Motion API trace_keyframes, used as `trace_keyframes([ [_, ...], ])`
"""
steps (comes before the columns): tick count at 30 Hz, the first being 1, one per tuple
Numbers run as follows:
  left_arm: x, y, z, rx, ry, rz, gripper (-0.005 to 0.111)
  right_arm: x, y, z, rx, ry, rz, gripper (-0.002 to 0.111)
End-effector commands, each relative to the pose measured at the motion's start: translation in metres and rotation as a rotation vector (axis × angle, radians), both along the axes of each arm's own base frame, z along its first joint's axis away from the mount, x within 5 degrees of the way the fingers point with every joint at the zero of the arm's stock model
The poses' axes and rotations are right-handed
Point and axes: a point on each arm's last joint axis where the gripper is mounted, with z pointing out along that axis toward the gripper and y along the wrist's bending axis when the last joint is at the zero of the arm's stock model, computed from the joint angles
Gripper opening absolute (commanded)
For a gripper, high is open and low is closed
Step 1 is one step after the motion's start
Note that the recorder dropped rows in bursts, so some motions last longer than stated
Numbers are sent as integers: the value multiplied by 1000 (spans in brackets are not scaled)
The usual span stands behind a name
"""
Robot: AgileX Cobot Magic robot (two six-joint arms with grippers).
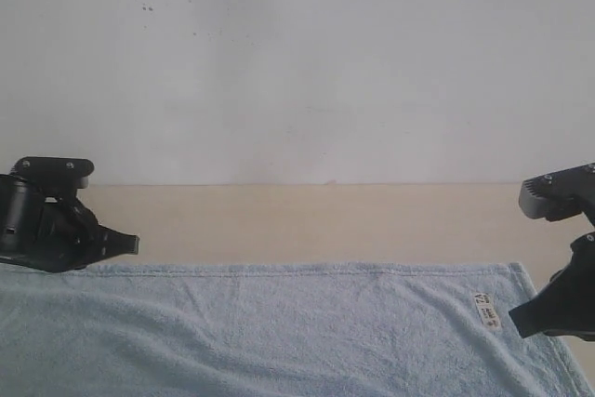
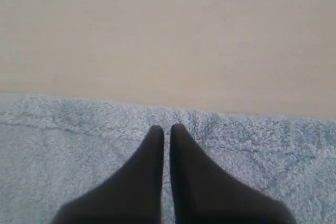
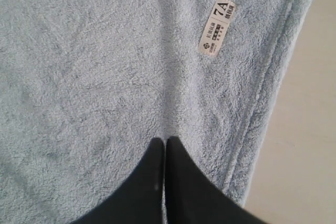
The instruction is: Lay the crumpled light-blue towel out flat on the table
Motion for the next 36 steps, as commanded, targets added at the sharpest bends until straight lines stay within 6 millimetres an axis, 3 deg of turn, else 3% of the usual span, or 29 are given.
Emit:
trace_keyframes([
  [1,12,-1,-14,3,15,-9,5,1,-1,5,4,-35,3,0],
  [24,31,-6,-63,32,85,-38,5,5,-1,8,12,-89,-8,0],
  [31,44,-8,-57,26,46,-37,5,6,-1,8,11,-97,-10,0],
  [36,42,-8,-47,2,36,-6,5,7,-1,8,11,-104,-12,0],
])
